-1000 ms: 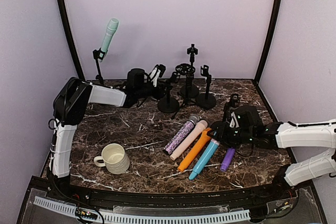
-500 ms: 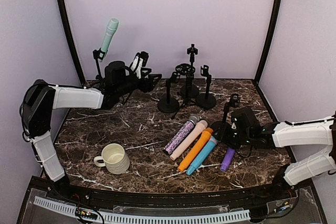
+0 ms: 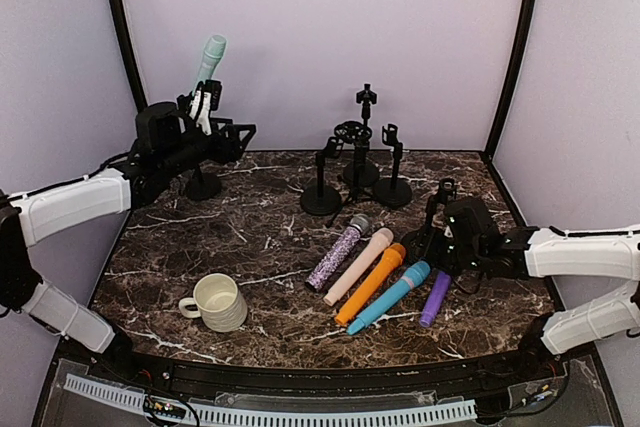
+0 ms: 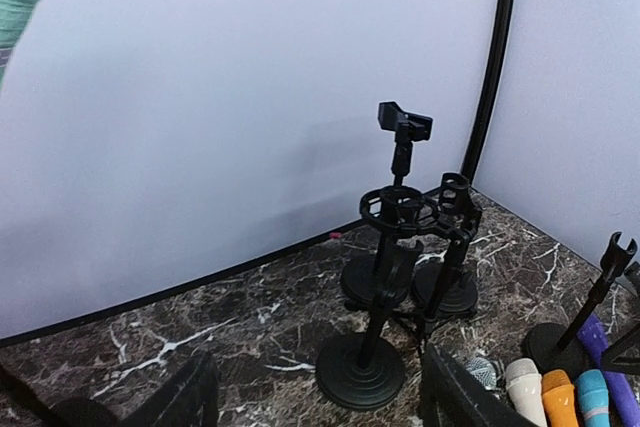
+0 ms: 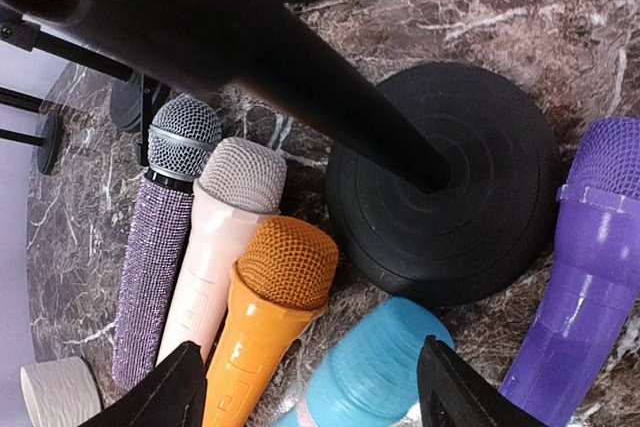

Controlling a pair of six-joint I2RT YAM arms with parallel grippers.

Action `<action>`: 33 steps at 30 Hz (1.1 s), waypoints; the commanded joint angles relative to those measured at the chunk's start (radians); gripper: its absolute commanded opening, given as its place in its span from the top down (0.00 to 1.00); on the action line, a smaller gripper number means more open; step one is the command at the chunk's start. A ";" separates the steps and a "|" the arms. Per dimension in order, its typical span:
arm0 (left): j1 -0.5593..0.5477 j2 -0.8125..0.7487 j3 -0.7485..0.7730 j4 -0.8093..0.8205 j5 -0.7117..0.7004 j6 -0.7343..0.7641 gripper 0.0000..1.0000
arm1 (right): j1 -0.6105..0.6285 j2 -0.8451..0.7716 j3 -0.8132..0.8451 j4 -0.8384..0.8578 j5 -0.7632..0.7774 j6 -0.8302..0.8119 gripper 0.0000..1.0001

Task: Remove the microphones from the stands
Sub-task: Pick up the microphone stand with the microphone from the corner of the board.

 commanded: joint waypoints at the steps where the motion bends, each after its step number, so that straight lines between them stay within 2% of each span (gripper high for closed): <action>1: 0.060 -0.116 0.037 -0.304 0.019 0.039 0.27 | -0.005 -0.072 0.037 0.018 0.049 -0.069 0.25; 4: 0.152 -0.142 0.067 -0.464 0.029 0.090 0.27 | -0.005 -0.099 0.045 0.045 0.055 -0.111 0.23; 7: 0.281 -0.177 0.044 -0.490 0.112 0.079 0.27 | -0.005 -0.108 0.069 0.061 0.056 -0.151 0.22; 11: 0.416 -0.190 -0.017 -0.403 0.182 0.013 0.27 | -0.005 -0.116 0.087 0.104 0.044 -0.194 0.22; 15: 0.510 -0.105 -0.054 -0.214 0.215 -0.090 0.30 | -0.005 -0.128 0.082 0.161 0.025 -0.221 0.21; 19: 0.536 0.034 -0.023 -0.023 0.304 -0.066 0.39 | -0.005 -0.136 0.082 0.187 0.019 -0.244 0.22; 25: 0.553 0.228 0.067 0.071 0.295 -0.018 0.48 | -0.005 -0.156 0.072 0.194 0.039 -0.248 0.21; 30: 0.552 0.312 0.123 0.146 0.320 0.016 0.52 | -0.005 -0.134 0.083 0.183 0.047 -0.246 0.21; 33: 0.552 0.363 0.161 0.143 0.303 0.048 0.59 | -0.005 -0.112 0.097 0.179 0.043 -0.243 0.21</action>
